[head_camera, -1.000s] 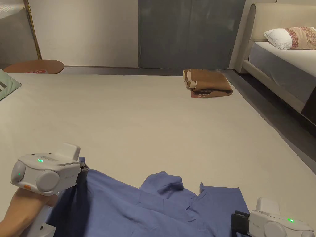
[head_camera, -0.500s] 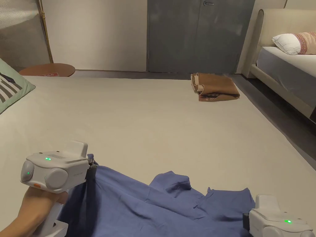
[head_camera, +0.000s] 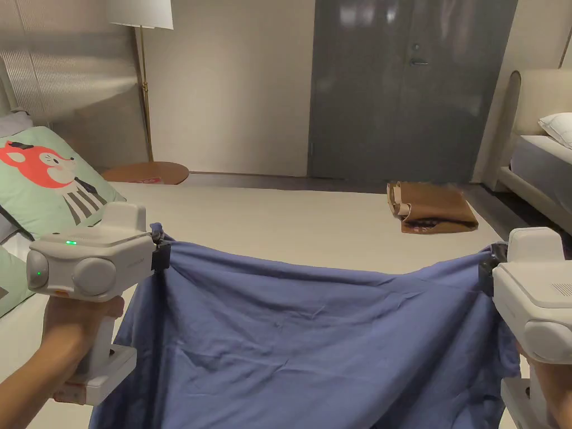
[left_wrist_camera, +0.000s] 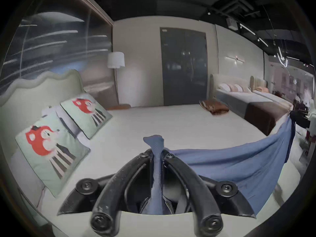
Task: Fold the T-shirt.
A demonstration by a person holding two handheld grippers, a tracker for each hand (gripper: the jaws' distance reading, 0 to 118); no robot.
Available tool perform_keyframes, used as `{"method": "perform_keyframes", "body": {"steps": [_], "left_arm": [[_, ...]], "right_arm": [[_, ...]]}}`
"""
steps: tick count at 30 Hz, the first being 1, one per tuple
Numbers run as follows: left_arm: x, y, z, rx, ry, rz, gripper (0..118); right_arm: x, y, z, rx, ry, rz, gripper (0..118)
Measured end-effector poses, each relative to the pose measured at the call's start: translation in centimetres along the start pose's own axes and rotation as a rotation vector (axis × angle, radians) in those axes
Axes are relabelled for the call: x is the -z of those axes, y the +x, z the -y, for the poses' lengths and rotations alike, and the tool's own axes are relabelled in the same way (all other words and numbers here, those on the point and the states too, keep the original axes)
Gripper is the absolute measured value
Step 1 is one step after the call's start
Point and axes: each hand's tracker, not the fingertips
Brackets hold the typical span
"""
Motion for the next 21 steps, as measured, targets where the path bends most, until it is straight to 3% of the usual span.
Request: {"method": "perform_keyframes", "body": {"steps": [11, 16, 21], "left_arm": [[-0.5, -4.1, -13.5, -0.044, 0.275, -0.149, 1], [1.5, -4.1, -17.7, -0.078, 0.328, -0.161, 1], [3.3, -3.4, -19.1, -0.106, 0.383, -0.160, 1]], "right_arm": [[7.1, -3.4, -16.3, -0.068, 0.335, 0.010, 3], [8.9, -3.2, -21.4, -0.011, 0.397, 0.012, 3], [10.6, -2.9, -22.9, -0.007, 0.418, 0.029, 3]]}}
